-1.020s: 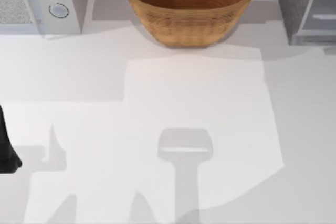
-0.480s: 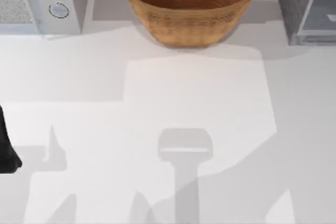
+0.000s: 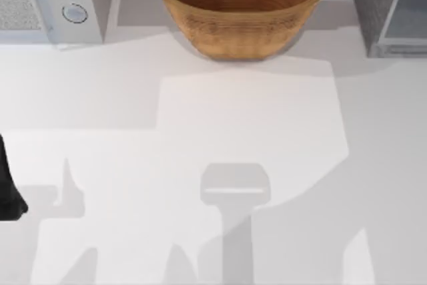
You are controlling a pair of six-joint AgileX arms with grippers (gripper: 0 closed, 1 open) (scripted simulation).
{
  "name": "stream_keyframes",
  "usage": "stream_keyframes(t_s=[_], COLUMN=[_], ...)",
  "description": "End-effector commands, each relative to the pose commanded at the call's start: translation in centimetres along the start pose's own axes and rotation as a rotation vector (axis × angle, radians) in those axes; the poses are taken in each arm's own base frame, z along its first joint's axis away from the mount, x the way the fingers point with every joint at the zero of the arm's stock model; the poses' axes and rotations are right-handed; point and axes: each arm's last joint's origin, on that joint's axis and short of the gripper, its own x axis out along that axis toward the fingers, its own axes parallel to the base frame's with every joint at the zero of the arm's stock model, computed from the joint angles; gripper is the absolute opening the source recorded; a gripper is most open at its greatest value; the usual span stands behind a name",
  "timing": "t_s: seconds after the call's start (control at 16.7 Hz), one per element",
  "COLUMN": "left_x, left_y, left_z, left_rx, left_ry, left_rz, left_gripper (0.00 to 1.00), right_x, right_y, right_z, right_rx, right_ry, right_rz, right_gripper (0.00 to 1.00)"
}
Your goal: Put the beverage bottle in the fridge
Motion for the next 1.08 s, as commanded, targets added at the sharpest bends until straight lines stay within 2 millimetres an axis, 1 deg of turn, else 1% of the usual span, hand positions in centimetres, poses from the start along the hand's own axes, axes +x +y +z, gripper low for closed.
stream_keyframes(t_s=[0.78,0.84,1.08], left_x=[0.00,0.00,0.00], left_y=[0.00,0.00,0.00], left_z=[0.00,0.00,0.00], left_rx=[0.000,0.000,0.000], left_ry=[0.000,0.000,0.000], left_rz=[0.000,0.000,0.000], left_gripper=[1.00,1.00,1.00], right_x=[0.00,0.00,0.00], right_y=[0.00,0.00,0.00], right_z=[0.00,0.00,0.00], right_rx=[0.000,0.000,0.000], right_ry=[0.000,0.000,0.000], right_rz=[0.000,0.000,0.000], right_gripper=[0.98,1.00,1.00])
